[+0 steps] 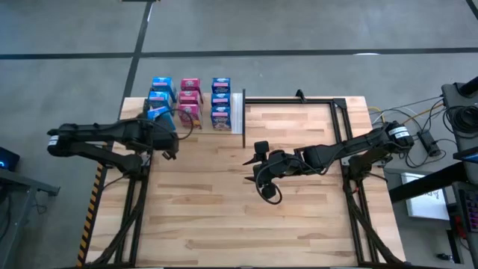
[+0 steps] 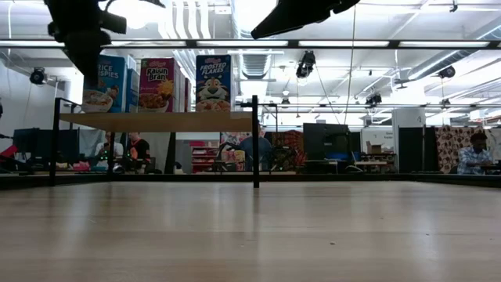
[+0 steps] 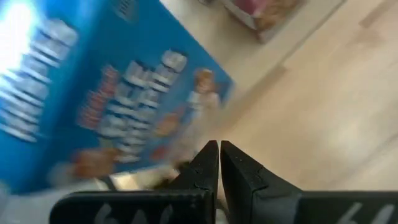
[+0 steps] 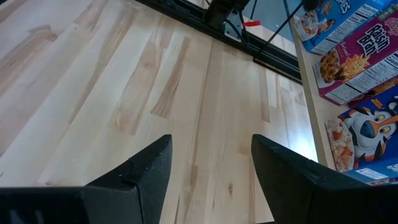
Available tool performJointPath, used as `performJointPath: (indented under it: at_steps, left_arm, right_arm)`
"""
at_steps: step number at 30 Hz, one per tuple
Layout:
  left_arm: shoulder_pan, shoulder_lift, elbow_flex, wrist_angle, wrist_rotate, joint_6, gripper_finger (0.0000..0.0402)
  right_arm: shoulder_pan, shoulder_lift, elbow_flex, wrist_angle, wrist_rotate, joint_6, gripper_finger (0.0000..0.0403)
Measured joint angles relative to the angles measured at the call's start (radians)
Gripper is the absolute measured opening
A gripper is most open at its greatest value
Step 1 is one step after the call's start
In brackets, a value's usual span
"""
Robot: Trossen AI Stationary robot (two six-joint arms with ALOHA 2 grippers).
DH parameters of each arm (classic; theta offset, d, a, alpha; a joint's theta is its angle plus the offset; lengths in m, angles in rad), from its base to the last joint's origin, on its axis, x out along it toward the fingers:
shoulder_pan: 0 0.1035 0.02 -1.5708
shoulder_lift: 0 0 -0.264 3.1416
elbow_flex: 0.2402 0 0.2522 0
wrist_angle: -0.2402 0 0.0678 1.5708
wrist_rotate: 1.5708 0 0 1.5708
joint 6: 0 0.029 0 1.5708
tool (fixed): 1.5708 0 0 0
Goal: Stack cereal on shelf
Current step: Put the light blue cereal box on the shelf
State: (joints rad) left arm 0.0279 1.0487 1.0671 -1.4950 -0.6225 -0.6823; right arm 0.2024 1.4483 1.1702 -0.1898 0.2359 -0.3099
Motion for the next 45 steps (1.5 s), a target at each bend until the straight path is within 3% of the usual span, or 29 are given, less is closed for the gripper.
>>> performJointPath:
  at_steps: [7, 15, 21, 26, 38, 45]
  left_arm:
    - [-0.007, 0.014, -0.093, 0.028, 0.039, -0.182, 0.0000]
    - [-0.025, 0.013, -0.228, 0.150, -0.032, -0.203, 0.0000]
    - [-0.025, 0.010, -0.230, 0.131, -0.172, -0.184, 0.0000]
    - [-0.025, 0.011, -0.230, 0.122, -0.190, -0.172, 0.0000]
    - [-0.026, 0.013, -0.226, 0.116, -0.145, -0.191, 0.0000]
    - [-0.086, 0.014, -0.098, 0.206, -0.065, -0.126, 0.0000]
  right_arm:
    - [0.000, 0.000, 0.000, -0.001, 0.000, 0.003, 0.0210]
    - [0.000, 0.000, 0.000, -0.007, 0.000, -0.003, 0.0210]
    - [0.000, 0.000, 0.000, -0.007, 0.000, -0.005, 0.0210]
    - [0.000, 0.000, 0.000, -0.007, 0.000, -0.005, 0.0210]
    - [0.000, 0.000, 0.000, -0.007, 0.000, -0.005, 0.0210]
    - [0.000, 0.000, 0.000, -0.007, 0.000, -0.005, 0.0210]
